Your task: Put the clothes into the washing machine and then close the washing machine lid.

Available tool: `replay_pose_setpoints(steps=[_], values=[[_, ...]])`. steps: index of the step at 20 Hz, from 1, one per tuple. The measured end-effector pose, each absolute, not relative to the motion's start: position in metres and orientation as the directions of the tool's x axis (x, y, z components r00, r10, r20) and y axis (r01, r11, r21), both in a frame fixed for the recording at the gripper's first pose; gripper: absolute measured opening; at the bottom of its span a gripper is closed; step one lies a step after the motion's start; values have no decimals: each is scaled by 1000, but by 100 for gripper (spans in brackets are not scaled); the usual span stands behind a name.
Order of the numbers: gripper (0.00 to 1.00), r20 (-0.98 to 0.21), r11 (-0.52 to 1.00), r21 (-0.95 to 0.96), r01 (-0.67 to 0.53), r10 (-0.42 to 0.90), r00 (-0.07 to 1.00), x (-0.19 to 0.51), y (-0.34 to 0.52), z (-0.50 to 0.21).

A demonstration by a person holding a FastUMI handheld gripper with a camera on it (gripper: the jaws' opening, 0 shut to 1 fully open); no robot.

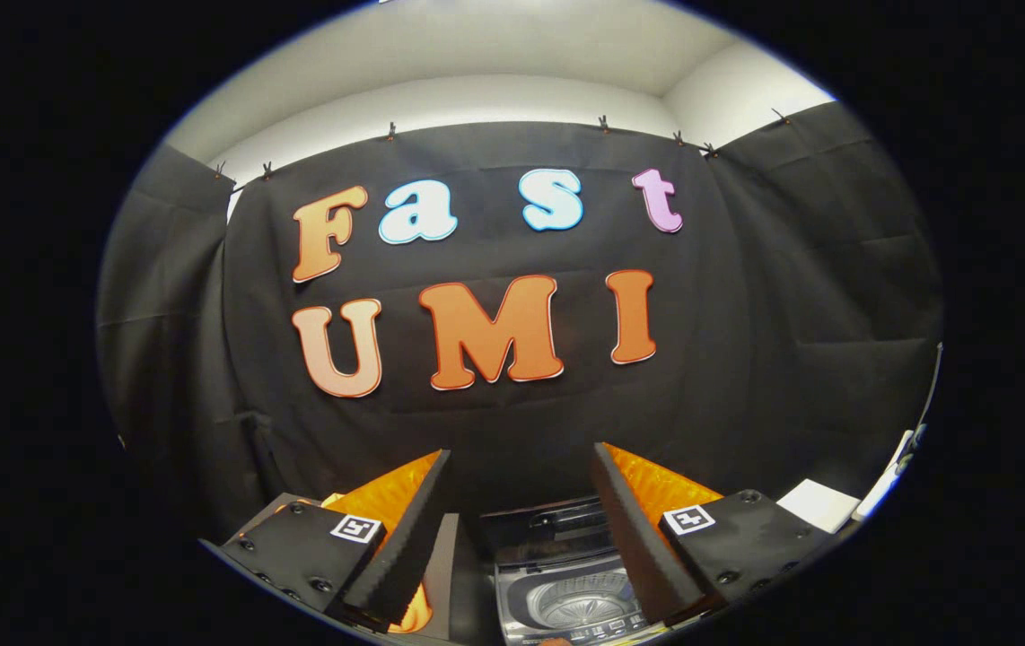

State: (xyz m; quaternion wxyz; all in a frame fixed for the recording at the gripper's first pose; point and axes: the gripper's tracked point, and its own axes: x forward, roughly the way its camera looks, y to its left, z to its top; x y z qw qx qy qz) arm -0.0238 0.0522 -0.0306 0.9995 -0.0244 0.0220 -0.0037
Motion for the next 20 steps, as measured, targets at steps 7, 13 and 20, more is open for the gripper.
replay_pose_setpoints(steps=[7, 13, 20], values=[[98, -152, 988, -86, -130, 116, 981, -11, 138, -77], [99, -287, 969, -108, -223, 185, 940, -5, 211, -135], [99, -497, 957, -59, -282, 217, 840, 1, 274, -224]])
